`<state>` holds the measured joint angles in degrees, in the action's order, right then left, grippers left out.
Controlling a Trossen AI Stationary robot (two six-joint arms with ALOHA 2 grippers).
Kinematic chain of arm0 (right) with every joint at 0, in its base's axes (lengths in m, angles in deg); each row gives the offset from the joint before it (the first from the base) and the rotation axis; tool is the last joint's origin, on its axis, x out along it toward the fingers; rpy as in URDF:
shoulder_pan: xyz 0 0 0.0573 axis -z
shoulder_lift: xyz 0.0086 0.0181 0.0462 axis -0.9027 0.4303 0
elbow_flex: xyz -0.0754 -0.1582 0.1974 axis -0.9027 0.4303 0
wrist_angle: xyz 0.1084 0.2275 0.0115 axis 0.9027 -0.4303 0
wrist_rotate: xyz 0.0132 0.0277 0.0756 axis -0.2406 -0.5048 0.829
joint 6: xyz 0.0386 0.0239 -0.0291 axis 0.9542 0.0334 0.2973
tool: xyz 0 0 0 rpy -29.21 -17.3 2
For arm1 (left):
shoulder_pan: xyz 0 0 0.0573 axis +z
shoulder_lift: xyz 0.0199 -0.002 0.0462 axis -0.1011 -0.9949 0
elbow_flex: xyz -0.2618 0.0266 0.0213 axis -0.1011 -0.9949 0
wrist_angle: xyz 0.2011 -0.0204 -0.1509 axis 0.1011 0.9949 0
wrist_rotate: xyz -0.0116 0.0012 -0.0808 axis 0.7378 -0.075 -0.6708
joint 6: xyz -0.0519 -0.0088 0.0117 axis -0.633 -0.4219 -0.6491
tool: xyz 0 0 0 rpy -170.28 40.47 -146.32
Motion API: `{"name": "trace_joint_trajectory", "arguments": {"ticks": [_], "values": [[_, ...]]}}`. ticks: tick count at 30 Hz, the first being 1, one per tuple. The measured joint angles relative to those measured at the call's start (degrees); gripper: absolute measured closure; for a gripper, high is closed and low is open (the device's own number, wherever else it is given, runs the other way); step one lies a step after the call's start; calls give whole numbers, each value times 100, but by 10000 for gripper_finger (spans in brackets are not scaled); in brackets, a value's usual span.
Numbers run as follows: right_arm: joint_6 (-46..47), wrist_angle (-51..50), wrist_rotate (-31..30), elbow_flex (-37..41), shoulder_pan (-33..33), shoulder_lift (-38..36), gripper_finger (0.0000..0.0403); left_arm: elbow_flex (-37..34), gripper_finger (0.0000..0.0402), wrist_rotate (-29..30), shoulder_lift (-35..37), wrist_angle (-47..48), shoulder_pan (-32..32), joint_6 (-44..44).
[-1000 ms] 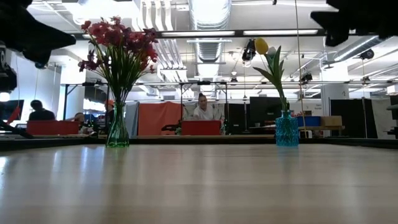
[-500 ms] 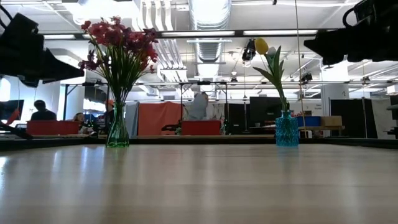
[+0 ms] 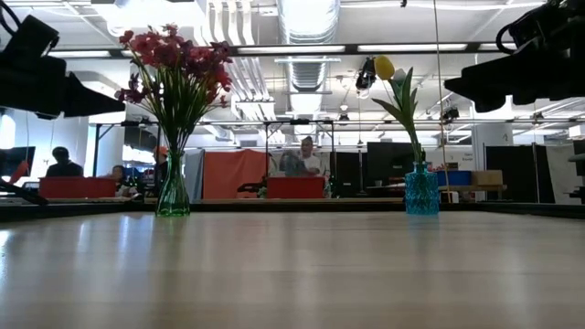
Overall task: Sort flowers into vase by color
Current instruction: Return to Home Position
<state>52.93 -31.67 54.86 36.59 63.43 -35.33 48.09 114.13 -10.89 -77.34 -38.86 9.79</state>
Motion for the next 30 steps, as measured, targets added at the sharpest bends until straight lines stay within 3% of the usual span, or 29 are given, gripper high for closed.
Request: {"name": "trace_joint_trajectory", "arguments": {"ticks": [10,30], "values": [[-2,2,0,2,0,22,179,0,401,-718,-11,1,0,1],[0,2,-2,4,0,23,179,0,401,-795,-55,-3,0,1]]}}
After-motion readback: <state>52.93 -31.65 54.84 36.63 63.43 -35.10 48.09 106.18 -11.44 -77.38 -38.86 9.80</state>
